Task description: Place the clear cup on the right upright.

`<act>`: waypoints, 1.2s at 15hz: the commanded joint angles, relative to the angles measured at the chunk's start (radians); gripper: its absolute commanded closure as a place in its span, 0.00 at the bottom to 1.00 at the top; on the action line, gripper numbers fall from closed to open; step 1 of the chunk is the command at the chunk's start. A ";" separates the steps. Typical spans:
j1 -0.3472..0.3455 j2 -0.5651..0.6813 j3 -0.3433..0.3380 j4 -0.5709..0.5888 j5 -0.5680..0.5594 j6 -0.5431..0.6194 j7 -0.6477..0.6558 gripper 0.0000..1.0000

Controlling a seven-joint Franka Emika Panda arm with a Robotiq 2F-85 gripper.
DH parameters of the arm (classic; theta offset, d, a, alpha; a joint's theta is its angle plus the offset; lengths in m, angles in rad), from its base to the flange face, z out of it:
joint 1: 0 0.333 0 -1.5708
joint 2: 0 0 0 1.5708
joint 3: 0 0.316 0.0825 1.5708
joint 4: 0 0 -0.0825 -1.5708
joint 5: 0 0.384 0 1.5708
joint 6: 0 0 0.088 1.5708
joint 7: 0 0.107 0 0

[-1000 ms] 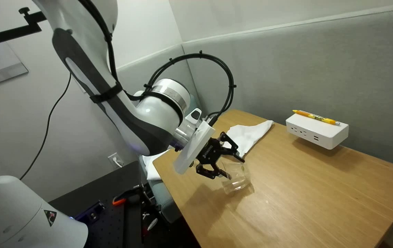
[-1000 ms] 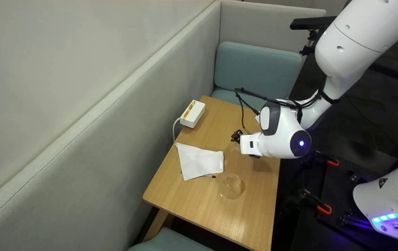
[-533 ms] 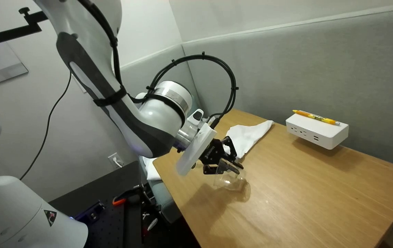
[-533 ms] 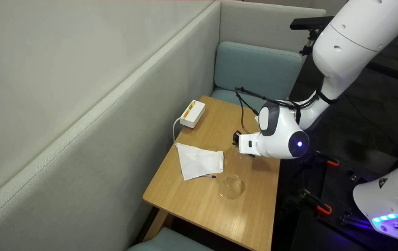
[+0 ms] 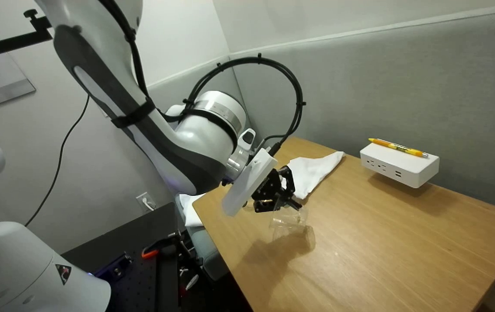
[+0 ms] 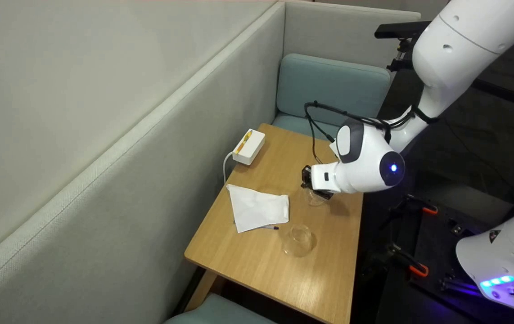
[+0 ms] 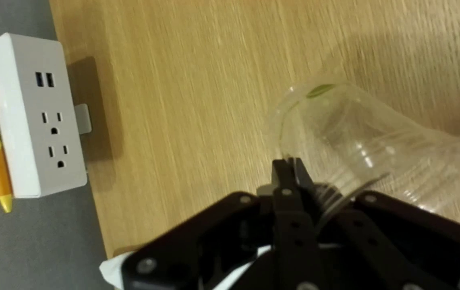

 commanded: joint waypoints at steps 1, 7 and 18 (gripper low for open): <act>-0.093 -0.064 0.008 0.041 -0.088 0.212 0.022 0.99; -0.210 0.018 -0.008 0.212 -0.068 0.576 -0.027 0.99; -0.247 0.297 0.028 0.309 -0.123 0.689 0.037 0.71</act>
